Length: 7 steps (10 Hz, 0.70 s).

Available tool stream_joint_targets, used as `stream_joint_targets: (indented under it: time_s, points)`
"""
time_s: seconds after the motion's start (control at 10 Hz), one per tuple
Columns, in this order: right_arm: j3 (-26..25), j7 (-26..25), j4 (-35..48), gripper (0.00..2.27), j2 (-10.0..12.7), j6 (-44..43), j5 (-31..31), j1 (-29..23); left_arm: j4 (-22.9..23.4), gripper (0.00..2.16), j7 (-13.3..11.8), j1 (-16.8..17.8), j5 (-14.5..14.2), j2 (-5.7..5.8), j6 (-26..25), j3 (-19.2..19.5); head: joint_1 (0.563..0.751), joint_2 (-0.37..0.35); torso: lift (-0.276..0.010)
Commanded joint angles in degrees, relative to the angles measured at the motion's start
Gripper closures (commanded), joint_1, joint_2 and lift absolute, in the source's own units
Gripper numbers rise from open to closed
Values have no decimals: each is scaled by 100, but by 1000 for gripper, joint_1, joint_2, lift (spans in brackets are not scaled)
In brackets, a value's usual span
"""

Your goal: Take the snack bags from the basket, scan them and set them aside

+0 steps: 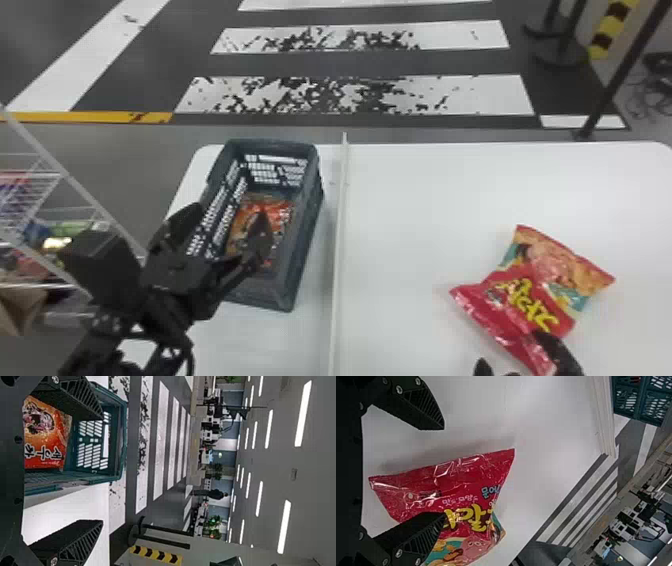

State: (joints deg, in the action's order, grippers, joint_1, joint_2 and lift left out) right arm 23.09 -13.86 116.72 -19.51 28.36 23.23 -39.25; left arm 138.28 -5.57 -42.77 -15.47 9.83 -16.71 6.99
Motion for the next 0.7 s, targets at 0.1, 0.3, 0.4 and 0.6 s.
stream_joint_targets:
  time_s: [0.1, 0.3, 0.4, 0.6]
  points:
    - [-33, -3, -405, 313, 0, 113, -55, 374, 6, 73, -67, -47, 9, -25, -13, -40, 695, 105, -75]
    - [-24, -109, -625, 2250, 35, 588, -2, 655, 6, 73, -102, -47, 9, -25, -13, -40, 695, 75, -75]
    - [-33, -152, -616, 2246, 9, 553, 68, 655, 14, 73, -146, -47, 9, -16, -31, -40, 695, 51, -75]
    - [-33, -574, -581, 2246, -44, 96, 156, 550, 14, 73, -234, -47, -9, -16, -48, -48, 695, 17, -75]
